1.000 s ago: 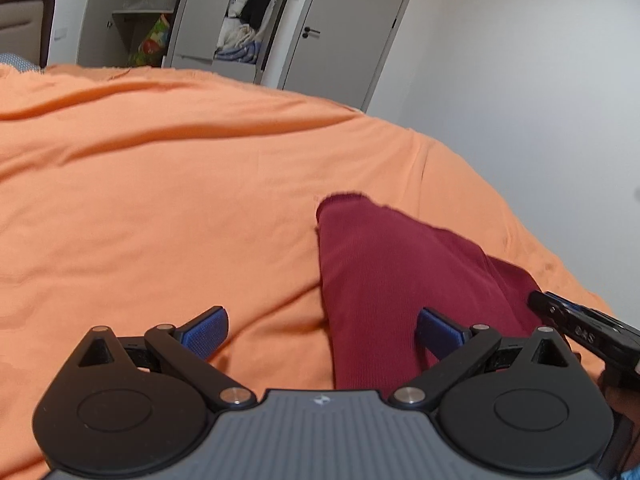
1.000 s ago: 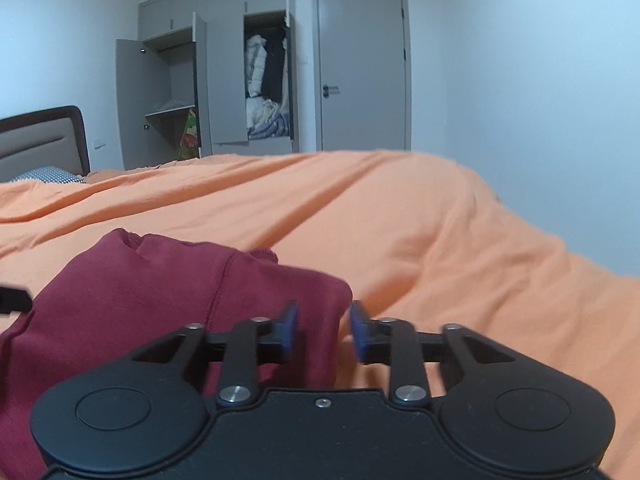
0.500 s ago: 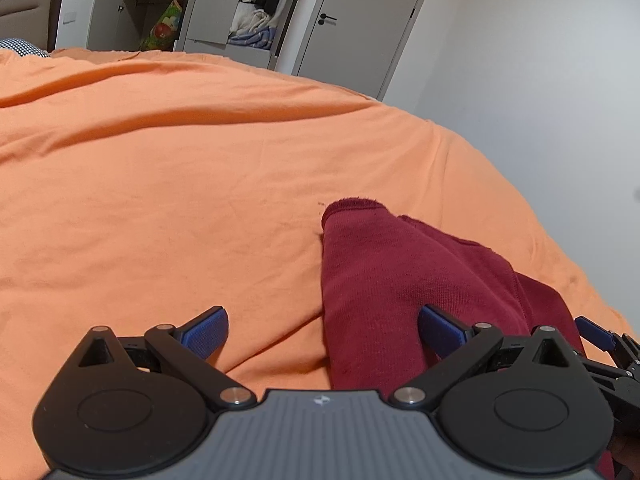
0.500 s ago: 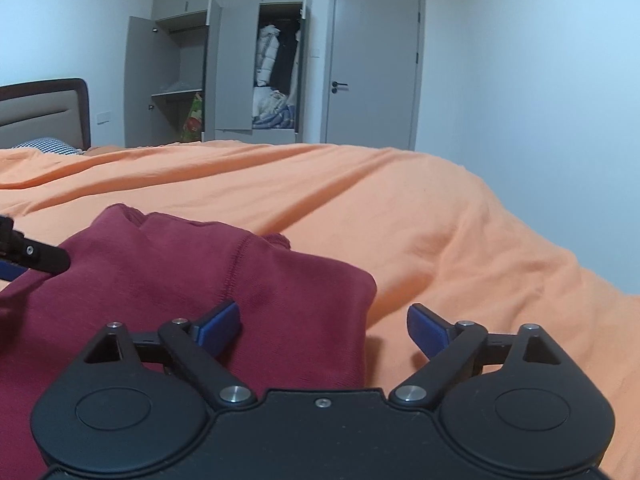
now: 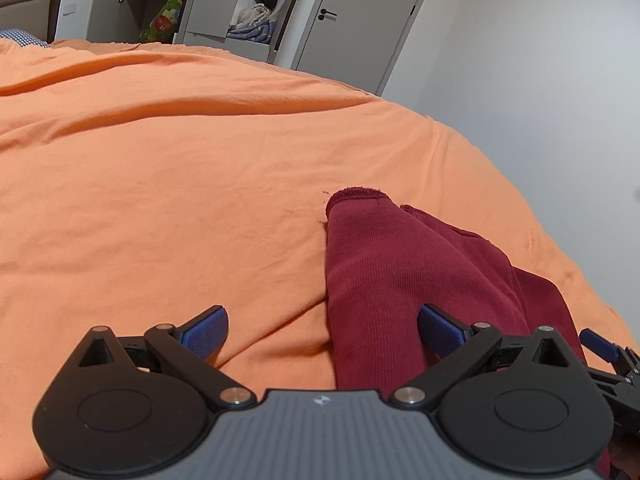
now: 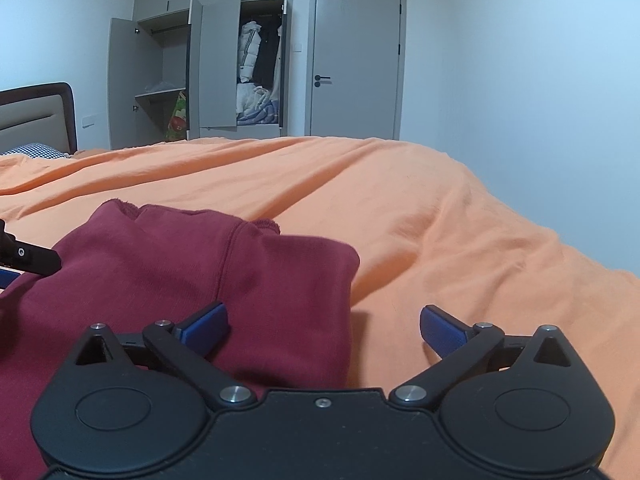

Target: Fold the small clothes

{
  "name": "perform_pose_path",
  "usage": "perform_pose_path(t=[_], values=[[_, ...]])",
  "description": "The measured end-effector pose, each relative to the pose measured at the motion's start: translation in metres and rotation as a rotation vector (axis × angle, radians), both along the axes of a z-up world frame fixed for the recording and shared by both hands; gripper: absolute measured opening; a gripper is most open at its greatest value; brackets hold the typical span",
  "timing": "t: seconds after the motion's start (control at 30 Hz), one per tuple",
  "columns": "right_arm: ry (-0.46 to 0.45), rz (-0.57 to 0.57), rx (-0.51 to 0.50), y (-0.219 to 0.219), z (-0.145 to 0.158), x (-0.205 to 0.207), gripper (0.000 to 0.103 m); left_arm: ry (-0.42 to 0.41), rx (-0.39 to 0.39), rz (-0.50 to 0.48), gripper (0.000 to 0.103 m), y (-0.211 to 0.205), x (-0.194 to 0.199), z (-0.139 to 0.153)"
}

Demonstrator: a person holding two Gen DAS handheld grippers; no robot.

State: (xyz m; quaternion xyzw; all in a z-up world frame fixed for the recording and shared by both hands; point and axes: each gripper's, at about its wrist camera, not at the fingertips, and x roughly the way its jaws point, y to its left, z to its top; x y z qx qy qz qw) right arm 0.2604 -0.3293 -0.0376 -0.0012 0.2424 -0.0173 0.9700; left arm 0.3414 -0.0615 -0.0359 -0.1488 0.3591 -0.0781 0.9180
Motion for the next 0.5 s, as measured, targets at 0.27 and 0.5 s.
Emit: perform_pose_path(t=[0.27,0.5], values=[[-0.058,-0.061,0.069,-0.002,0.005,-0.044,0.102,-0.069,-0.013,-0.024,0.103,0.011,-0.037,0.008],[-0.047,-0.065,0.137,0.011,-0.004,-0.08,0.102,-0.054,-0.039,-0.08,0.103,0.009,-0.061,-0.002]])
